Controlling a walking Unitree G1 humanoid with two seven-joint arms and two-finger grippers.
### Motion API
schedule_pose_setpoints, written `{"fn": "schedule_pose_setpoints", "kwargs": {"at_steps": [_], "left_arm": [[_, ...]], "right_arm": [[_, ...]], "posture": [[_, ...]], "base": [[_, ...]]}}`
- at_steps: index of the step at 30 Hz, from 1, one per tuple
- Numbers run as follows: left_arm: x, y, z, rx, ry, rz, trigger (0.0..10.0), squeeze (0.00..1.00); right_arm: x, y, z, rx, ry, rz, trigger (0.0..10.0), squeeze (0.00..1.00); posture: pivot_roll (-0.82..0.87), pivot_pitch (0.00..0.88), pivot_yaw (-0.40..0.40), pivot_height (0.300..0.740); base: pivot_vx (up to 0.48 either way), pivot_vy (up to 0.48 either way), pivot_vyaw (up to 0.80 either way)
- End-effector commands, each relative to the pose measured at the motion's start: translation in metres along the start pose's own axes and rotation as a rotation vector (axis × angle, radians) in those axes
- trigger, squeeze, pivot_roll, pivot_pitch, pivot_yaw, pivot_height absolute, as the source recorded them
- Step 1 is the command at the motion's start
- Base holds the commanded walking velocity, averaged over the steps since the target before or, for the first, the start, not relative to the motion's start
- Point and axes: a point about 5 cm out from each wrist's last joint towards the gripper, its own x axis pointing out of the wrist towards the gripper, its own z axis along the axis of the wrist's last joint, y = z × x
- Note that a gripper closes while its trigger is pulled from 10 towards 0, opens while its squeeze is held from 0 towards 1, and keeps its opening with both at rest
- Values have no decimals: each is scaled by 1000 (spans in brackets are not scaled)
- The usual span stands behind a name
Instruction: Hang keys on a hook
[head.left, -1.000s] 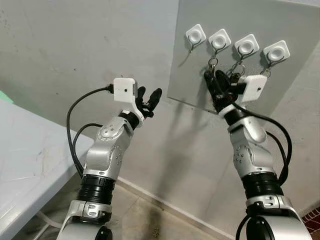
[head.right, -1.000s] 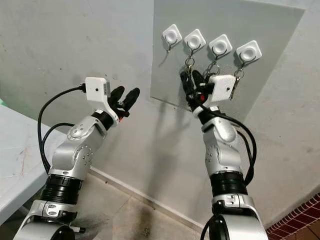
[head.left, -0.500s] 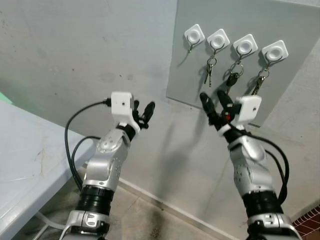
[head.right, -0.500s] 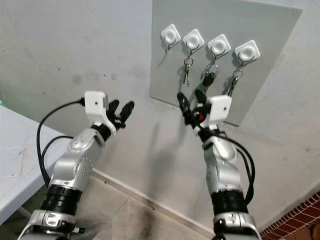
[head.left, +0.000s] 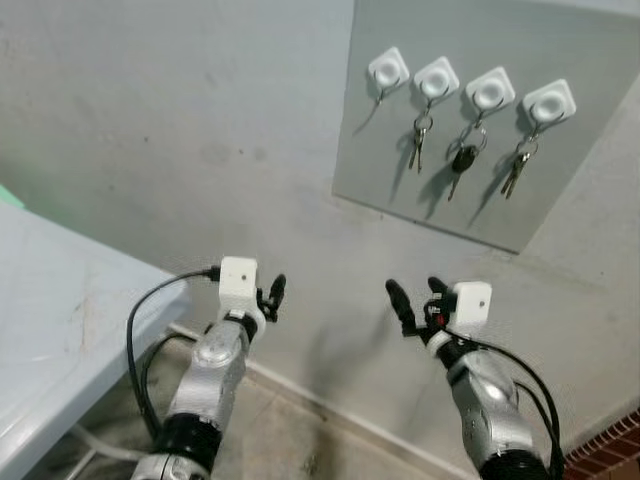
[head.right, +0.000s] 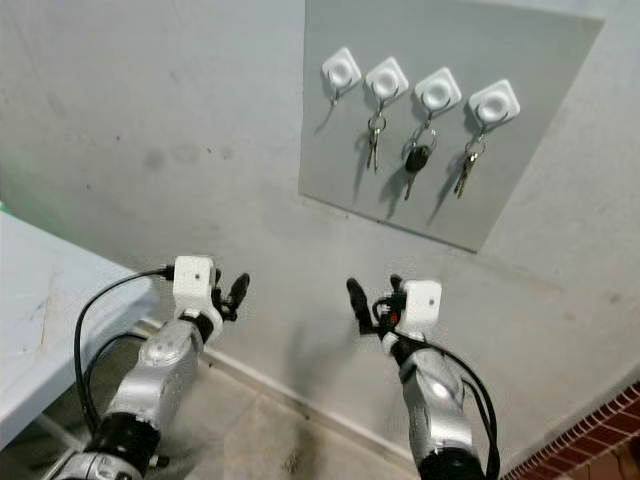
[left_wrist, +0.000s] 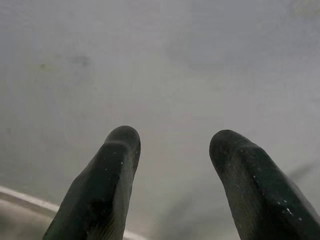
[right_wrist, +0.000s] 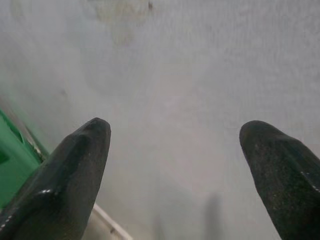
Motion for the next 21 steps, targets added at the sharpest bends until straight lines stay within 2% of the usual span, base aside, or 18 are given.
{"fn": "schedule_pose_setpoints", "kwargs": {"at_steps": [1,3,4,6,8,9,10,13,16,21], "left_arm": [[-5,-1,-23,18,66,-16,10000,0],[-8,-1,-35,-4,109,-18,10000,0],[-8,-1,-35,-4,109,-18,10000,0],[-17,-3,-59,-70,186,-21,10000,0],[-19,-4,-64,-73,210,-17,10000,0],[-25,-7,-75,-71,240,-37,10000,0],[-25,-7,-75,-71,240,-37,10000,0],[-36,-10,-94,-64,308,-45,10000,0],[-43,-14,-106,-92,351,-48,10000,0],[-62,-14,-128,-155,440,-32,10000,0]], "right_arm": [[-11,-1,-22,-5,84,-21,10000,1000],[-17,-2,-32,-2,123,-36,10000,1000],[-17,-2,-32,-2,123,-36,10000,1000],[-31,-4,-56,-14,233,-72,10000,1000],[-34,-4,-61,-17,257,-75,10000,1000],[-44,-5,-73,-20,317,-93,10000,1000],[-44,-5,-73,-20,317,-93,10000,1000],[-63,-7,-94,-27,442,-126,10000,1000],[-76,-8,-106,-37,519,-140,10000,1000],[-101,-12,-124,-1,623,-215,10000,1000]], "posture": [[8,0,-33,740],[4,0,-30,740],[4,0,-30,740],[-1,0,-27,740],[-1,0,-27,740],[-7,0,-24,740],[-7,0,-24,740],[-2,0,-22,740],[-1,0,-21,740],[-20,0,-16,740]], "base": [[0,0,0],[0,0,0],[0,0,0],[0,0,0],[0,0,0],[0,0,0],[0,0,0],[0,0,0],[0,0,0],[0,0,0]]}}
